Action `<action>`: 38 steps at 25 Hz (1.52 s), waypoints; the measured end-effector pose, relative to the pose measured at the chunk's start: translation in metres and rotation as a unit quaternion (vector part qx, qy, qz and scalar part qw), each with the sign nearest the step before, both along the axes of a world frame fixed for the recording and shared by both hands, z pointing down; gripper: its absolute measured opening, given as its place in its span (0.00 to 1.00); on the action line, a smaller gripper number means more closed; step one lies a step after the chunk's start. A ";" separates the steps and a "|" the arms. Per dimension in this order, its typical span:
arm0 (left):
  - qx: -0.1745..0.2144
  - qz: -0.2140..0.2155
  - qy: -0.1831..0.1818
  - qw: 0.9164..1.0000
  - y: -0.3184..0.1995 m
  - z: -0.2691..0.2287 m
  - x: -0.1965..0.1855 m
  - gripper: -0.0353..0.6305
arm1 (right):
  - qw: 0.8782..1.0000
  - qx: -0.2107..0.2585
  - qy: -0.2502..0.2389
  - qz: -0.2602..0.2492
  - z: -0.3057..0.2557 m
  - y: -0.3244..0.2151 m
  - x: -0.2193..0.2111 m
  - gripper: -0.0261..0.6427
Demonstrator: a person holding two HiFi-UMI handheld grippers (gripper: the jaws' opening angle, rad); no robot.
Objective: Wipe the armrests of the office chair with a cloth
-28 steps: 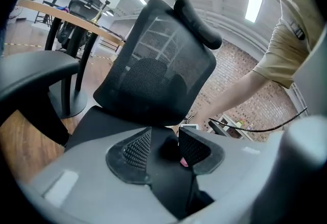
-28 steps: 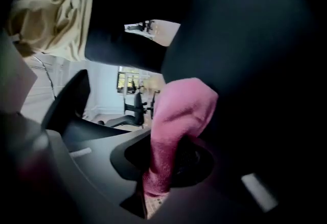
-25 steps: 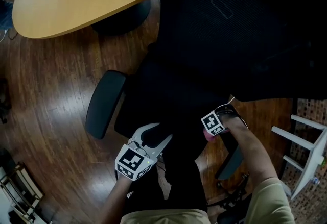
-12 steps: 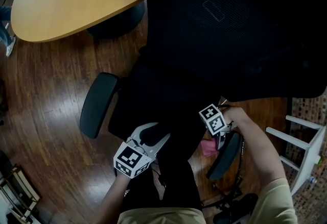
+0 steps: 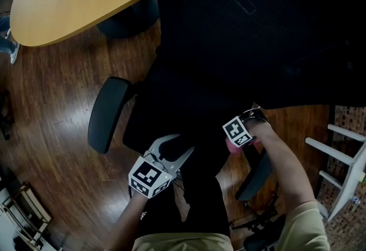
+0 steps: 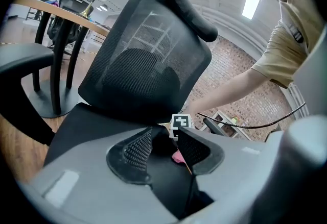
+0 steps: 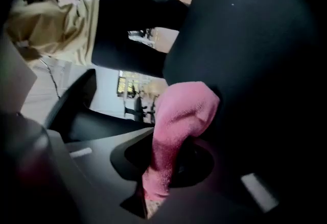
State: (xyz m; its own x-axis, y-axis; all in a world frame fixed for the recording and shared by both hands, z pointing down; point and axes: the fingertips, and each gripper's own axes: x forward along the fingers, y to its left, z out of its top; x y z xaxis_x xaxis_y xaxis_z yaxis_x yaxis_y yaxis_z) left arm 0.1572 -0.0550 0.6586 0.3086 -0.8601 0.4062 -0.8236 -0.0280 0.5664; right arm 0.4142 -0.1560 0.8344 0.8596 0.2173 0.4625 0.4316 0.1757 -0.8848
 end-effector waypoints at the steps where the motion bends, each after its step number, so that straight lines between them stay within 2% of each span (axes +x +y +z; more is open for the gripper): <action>1: -0.001 0.003 0.001 1.000 -0.001 0.000 0.004 0.27 | 0.999 0.013 -0.033 -0.018 0.013 -0.008 -0.002 0.14; 3: -0.002 0.009 0.001 1.000 -0.003 -0.001 0.010 0.27 | 0.997 0.022 -0.070 -0.019 0.028 -0.015 -0.002 0.14; 7: 0.000 0.009 -0.001 1.000 -0.009 -0.002 0.009 0.27 | 0.993 0.031 -0.110 0.040 0.030 -0.018 -0.012 0.14; 11: 0.010 0.007 0.002 1.000 -0.016 -0.020 0.008 0.27 | 0.974 0.058 -0.193 0.105 -0.006 -0.021 -0.034 0.14; 14: 0.018 0.011 0.000 1.000 -0.020 -0.040 0.005 0.27 | 0.938 0.052 -0.294 0.178 -0.048 -0.015 -0.079 0.14; 16: 0.024 0.014 -0.006 1.000 -0.024 -0.050 -0.004 0.27 | 0.905 0.055 -0.349 0.238 -0.075 -0.016 -0.108 0.14; 17: 0.027 0.016 -0.011 0.999 -0.026 -0.056 -0.010 0.27 | 0.884 0.057 -0.374 0.273 -0.089 -0.016 -0.124 0.14; 21: 0.041 0.007 -0.027 0.999 -0.026 -0.101 -0.035 0.27 | 0.790 0.054 -0.452 0.410 -0.161 0.003 -0.162 0.14; 23: 0.064 -0.004 -0.044 0.997 -0.034 -0.132 -0.054 0.27 | 0.731 0.060 -0.497 0.464 -0.208 0.002 -0.182 0.14; 25: 0.087 -0.011 -0.064 0.994 -0.041 -0.165 -0.069 0.28 | 0.664 0.060 -0.542 0.512 -0.261 0.001 -0.200 0.14; 28: 0.118 -0.017 -0.090 0.989 -0.042 -0.225 -0.074 0.29 | 0.570 0.051 -0.597 0.562 -0.350 0.010 -0.213 0.14; 29: 0.134 -0.017 -0.105 0.985 -0.048 -0.250 -0.080 0.29 | 0.532 0.050 -0.622 0.573 -0.384 0.006 -0.222 0.14; 32: 0.182 -0.016 -0.148 0.972 -0.064 -0.326 -0.090 0.29 | 0.405 0.040 -0.692 0.596 -0.492 -0.006 -0.238 0.14; 33: 0.195 -0.016 -0.154 0.968 -0.064 -0.346 -0.088 0.29 | 0.371 0.036 -0.709 0.599 -0.522 -0.004 -0.236 0.14; 38: 0.262 -0.027 -0.177 0.948 -0.056 -0.417 -0.081 0.29 | 0.218 0.016 -0.750 0.624 -0.616 -0.004 -0.208 0.14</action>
State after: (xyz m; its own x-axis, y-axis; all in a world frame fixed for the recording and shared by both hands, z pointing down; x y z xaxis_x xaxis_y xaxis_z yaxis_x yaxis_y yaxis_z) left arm 0.0766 -0.1112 0.2420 0.1832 -0.9830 -0.0118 -0.9677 -0.1824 0.1743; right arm 0.2060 -0.1602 0.2181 -0.9839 -0.1745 0.0386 -0.1701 0.9805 0.0979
